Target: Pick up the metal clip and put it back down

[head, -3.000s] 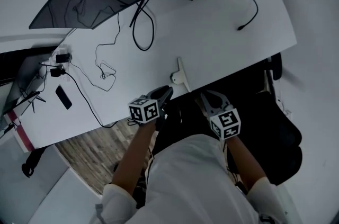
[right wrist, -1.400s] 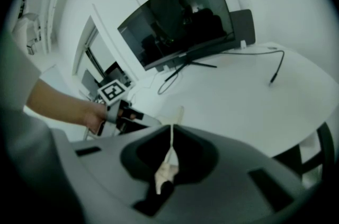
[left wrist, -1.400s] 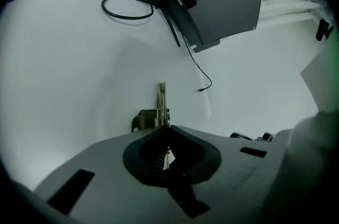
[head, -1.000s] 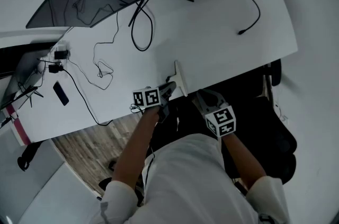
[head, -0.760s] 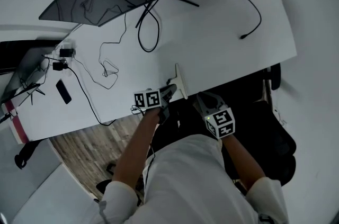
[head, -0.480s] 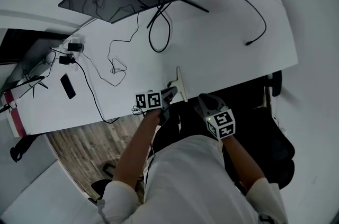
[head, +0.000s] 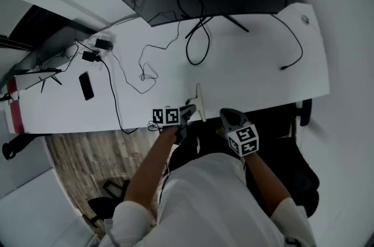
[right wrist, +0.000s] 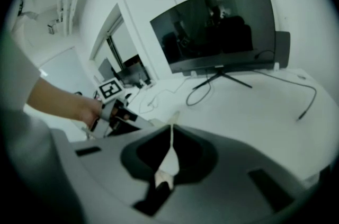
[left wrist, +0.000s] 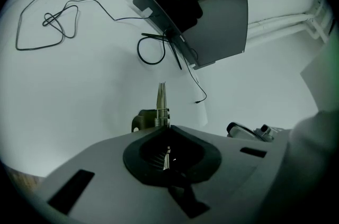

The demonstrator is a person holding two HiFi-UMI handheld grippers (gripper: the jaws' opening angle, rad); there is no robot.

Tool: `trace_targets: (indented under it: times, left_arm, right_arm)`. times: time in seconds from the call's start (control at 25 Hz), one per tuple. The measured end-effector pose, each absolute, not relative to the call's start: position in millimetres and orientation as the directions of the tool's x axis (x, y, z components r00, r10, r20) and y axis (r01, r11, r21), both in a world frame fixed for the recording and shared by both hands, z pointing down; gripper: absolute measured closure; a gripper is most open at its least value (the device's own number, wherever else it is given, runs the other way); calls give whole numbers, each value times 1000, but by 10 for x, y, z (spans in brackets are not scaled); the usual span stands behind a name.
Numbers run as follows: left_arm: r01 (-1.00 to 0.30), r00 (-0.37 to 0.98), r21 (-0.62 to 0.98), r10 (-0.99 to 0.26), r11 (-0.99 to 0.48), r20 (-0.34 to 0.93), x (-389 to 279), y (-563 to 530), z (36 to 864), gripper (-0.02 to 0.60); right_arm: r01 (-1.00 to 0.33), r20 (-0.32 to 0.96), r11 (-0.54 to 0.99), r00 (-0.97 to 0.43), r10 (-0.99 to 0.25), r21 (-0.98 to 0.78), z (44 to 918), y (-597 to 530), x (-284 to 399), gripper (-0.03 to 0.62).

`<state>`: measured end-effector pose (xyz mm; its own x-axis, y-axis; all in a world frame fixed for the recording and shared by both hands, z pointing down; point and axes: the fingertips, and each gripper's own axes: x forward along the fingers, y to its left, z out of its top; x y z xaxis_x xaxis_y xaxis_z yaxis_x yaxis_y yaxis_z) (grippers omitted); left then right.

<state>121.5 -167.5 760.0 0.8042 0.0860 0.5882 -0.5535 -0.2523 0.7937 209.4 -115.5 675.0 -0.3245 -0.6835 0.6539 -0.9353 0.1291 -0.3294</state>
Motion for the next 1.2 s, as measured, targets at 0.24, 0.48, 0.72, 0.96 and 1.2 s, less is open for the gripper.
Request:
trace_targets:
  times: [0.24, 0.48, 0.72, 0.96, 1.2]
  left_arm:
    - [-559, 810, 796, 55, -232, 584, 915, -1739, 7521, 548]
    - [-566, 815, 801, 14, -194, 579, 640, -1803, 7454, 548]
    - [-573, 816, 800, -32, -177, 577, 309, -1911, 7384, 548]
    - [-584, 811, 798, -84, -145, 579, -42, -2035, 7338, 548]
    - [-594, 803, 795, -138, -121, 579, -361, -2137, 7304, 548]
  right_arm:
    - [-931, 651, 191, -354, -671, -310, 6650, -1336, 1900, 560]
    - [-921, 650, 248, -388, -654, -300, 6592, -1489, 1689, 560]
    - [-904, 652, 302, -428, -626, -302, 6591, -1607, 1383, 560]
    - [-878, 649, 371, -475, -594, -304, 6559, -1748, 1056, 560]
    - [-855, 658, 425, -507, -557, -299, 6591, -1839, 804, 560]
